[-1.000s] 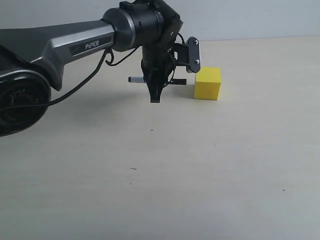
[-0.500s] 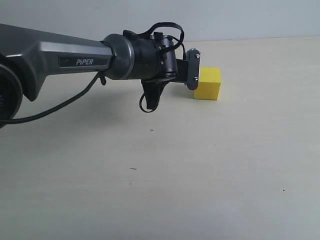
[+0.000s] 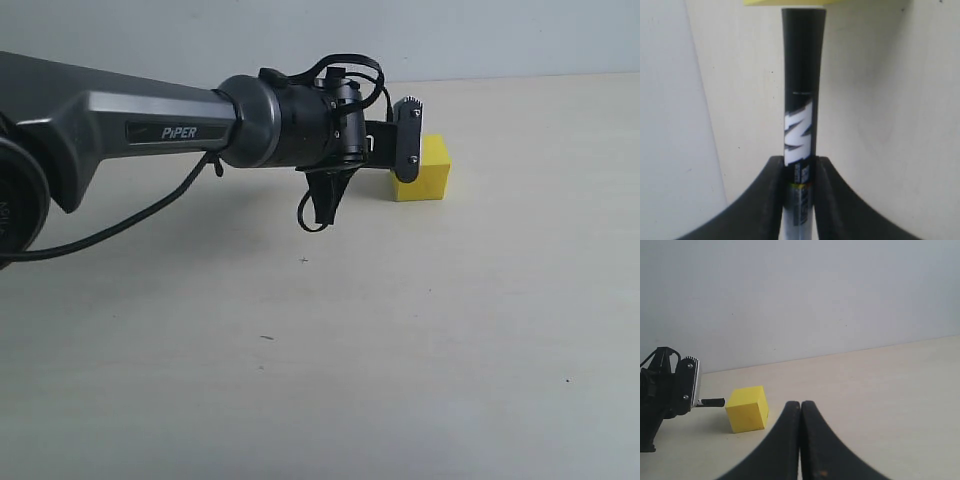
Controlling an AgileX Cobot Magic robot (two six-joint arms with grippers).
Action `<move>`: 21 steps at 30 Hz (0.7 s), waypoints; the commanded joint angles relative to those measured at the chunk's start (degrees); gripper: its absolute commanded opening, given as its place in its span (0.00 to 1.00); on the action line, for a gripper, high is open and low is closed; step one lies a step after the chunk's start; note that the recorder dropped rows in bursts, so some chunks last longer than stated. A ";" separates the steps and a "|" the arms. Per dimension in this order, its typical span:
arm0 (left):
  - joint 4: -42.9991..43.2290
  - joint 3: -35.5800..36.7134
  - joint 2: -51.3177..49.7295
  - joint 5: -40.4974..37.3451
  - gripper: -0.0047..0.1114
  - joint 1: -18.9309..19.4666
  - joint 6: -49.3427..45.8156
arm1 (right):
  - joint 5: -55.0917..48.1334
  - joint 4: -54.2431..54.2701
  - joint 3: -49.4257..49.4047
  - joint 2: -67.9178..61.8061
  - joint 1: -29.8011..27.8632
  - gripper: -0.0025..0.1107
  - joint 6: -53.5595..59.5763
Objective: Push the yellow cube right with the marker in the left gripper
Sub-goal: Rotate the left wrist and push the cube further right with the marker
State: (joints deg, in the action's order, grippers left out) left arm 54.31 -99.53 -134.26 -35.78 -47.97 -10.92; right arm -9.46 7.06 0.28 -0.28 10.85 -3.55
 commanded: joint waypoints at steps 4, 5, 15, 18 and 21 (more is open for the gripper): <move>-5.78 -2.60 -1.52 -2.42 0.04 0.14 0.48 | 0.56 0.05 -0.28 0.28 -0.21 0.02 0.48; -6.07 -3.52 -2.18 -3.12 0.04 0.14 0.22 | 0.56 0.05 -0.28 0.28 -0.21 0.02 0.48; -11.08 -8.91 -4.39 -6.42 0.04 0.25 -3.29 | 0.56 0.05 -0.28 0.28 -0.21 0.02 0.48; -13.87 -8.91 -4.39 -6.45 0.04 0.83 -5.64 | 0.56 0.05 -0.28 0.28 -0.21 0.02 0.48; -14.00 -9.05 -4.73 -6.37 0.04 1.13 -6.34 | 0.56 0.05 -0.28 0.28 -0.21 0.02 0.48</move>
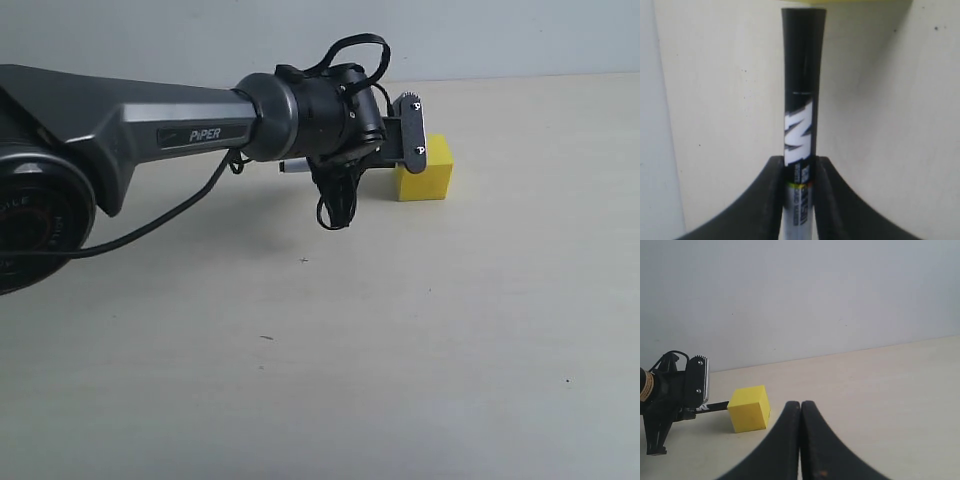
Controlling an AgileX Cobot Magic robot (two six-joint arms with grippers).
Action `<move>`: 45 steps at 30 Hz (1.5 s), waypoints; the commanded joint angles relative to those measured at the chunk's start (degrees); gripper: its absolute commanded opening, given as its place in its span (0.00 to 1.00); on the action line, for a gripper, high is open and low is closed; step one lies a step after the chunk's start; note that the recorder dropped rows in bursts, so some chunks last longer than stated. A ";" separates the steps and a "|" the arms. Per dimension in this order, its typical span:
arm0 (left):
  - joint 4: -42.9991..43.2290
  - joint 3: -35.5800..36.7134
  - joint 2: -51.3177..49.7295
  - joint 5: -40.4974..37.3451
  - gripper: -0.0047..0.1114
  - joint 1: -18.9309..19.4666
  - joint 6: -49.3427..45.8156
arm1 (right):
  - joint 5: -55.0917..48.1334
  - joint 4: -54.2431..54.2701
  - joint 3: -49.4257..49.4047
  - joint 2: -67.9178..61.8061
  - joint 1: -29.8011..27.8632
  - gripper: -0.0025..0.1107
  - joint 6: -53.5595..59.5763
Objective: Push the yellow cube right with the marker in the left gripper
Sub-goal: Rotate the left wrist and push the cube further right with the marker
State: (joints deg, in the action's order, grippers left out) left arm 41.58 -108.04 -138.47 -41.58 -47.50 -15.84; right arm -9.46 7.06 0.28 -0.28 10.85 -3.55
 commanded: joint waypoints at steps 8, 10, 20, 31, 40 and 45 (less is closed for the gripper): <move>-1.53 -6.05 -3.02 -1.32 0.04 -0.80 -2.07 | 0.56 0.05 -0.28 0.28 -0.21 0.02 0.48; -1.69 -8.64 -4.08 -2.46 0.04 -1.50 -2.07 | 0.56 0.05 -0.28 0.28 -0.21 0.02 0.48; -4.44 -11.41 -5.22 -8.23 0.04 -0.47 -5.25 | 0.56 0.05 -0.28 0.28 -0.21 0.02 0.48; -7.67 -11.41 -5.22 -7.38 0.04 0.06 -7.77 | 0.56 0.05 -0.28 0.28 -0.21 0.02 0.48; -7.82 -11.41 -5.22 -7.38 0.04 0.17 -7.77 | 0.56 0.05 -0.28 0.28 -0.21 0.02 0.48; -7.94 -11.41 -5.22 -6.75 0.04 0.16 -8.98 | 0.56 0.05 -0.28 0.28 -0.21 0.02 0.48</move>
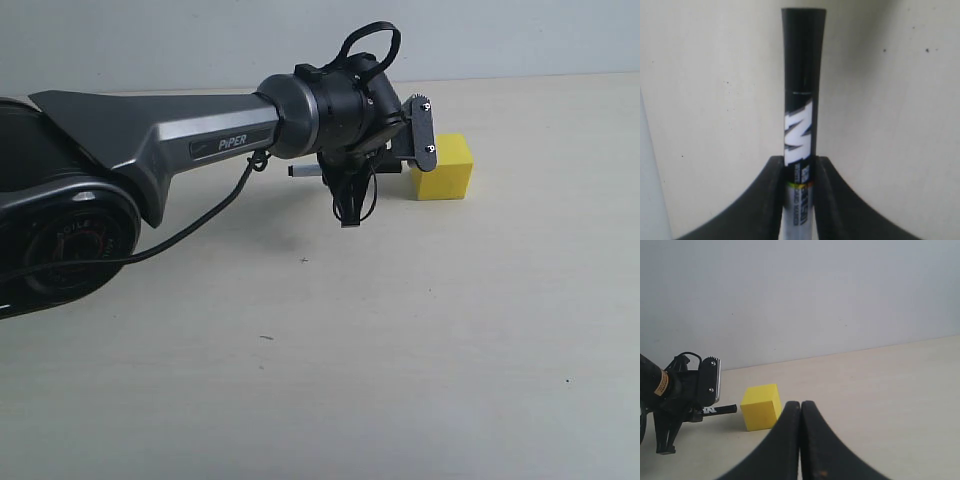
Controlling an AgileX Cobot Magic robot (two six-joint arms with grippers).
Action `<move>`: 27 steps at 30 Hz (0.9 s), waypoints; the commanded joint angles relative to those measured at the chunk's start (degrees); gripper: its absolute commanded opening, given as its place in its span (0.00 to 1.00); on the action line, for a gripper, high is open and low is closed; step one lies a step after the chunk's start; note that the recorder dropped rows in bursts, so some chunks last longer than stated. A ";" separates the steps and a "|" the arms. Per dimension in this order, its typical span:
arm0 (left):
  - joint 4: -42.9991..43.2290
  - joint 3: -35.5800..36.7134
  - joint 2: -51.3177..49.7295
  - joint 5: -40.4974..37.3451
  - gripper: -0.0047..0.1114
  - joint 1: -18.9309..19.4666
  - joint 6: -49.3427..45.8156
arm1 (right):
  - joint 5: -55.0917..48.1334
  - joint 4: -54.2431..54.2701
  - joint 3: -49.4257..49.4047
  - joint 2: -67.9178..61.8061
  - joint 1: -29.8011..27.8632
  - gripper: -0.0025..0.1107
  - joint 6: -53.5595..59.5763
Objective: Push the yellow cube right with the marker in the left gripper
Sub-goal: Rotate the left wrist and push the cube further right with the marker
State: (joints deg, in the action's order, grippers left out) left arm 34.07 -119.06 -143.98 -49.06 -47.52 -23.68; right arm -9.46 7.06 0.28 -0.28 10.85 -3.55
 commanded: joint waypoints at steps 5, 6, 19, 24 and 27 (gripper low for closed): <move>-2.86 -0.39 0.29 0.97 0.04 0.18 -3.05 | 0.56 0.05 -0.28 0.28 -0.21 0.02 0.48; -2.86 -0.39 0.29 1.16 0.04 0.18 -3.05 | 0.56 0.05 -0.28 0.28 -0.21 0.02 0.48; -2.97 -0.39 0.29 1.69 0.04 0.30 -1.72 | 0.56 0.05 -0.28 0.28 -0.21 0.02 0.48; -2.14 -1.27 0.29 1.66 0.04 0.19 -1.59 | 0.56 0.05 -0.28 0.28 -0.21 0.02 0.48; -3.21 -3.53 -0.50 0.56 0.04 0.19 -1.84 | 0.56 0.05 -0.28 0.28 -0.21 0.02 0.48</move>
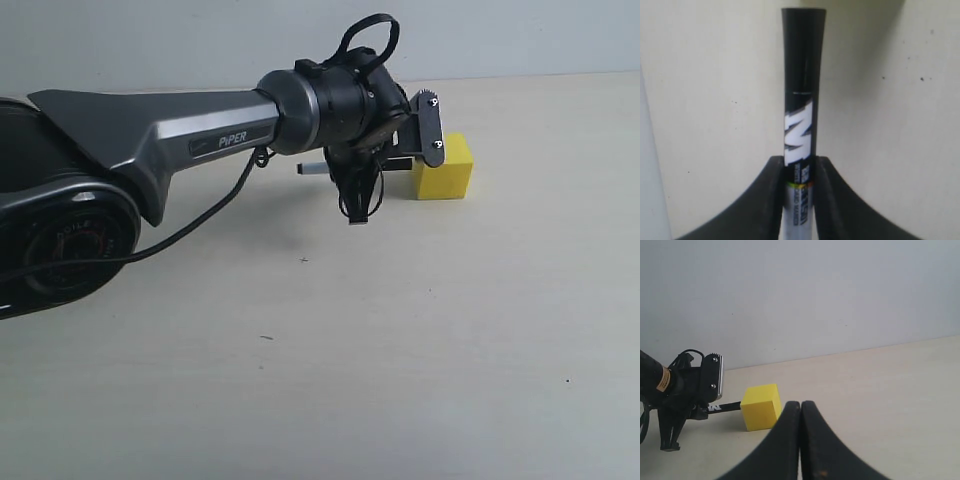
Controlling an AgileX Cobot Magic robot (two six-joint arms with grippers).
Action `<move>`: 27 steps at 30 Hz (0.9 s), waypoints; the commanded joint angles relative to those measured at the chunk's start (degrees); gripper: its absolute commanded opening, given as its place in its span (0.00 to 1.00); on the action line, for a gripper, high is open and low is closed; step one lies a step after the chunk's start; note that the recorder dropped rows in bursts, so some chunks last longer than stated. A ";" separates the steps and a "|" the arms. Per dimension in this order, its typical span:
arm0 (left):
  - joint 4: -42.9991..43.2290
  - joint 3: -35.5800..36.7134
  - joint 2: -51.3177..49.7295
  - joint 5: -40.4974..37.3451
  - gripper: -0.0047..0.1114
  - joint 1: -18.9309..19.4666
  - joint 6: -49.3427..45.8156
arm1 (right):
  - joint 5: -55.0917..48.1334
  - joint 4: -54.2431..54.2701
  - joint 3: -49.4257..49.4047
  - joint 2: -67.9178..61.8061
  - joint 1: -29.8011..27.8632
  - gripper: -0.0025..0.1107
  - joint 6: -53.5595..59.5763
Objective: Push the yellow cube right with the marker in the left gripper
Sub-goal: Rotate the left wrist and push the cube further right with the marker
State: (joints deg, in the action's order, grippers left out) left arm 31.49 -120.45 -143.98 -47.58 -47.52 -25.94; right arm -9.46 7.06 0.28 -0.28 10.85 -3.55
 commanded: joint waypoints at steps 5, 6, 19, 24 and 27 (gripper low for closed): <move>-0.63 -6.12 -3.43 -4.07 0.04 -0.43 -0.70 | 0.56 0.05 -0.28 0.28 -0.21 0.02 0.48; -0.63 -6.15 -3.62 -4.35 0.04 -0.43 -0.93 | 0.56 0.05 -0.28 0.28 -0.21 0.02 0.48; -1.78 -6.15 -3.62 -3.07 0.04 -0.43 -1.89 | 0.56 0.05 -0.28 0.28 -0.21 0.02 0.48; -1.90 -6.15 -3.41 -3.58 0.04 -1.18 -0.60 | 0.56 0.05 -0.28 0.28 -0.21 0.02 0.48; -1.90 -6.15 -3.16 -1.44 0.04 -2.70 -1.07 | 0.56 0.05 -0.28 0.28 -0.21 0.02 0.48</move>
State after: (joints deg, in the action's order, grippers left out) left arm 30.07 -126.03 -147.94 -50.91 -49.09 -27.22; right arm -9.46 7.06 0.28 -0.28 10.85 -3.55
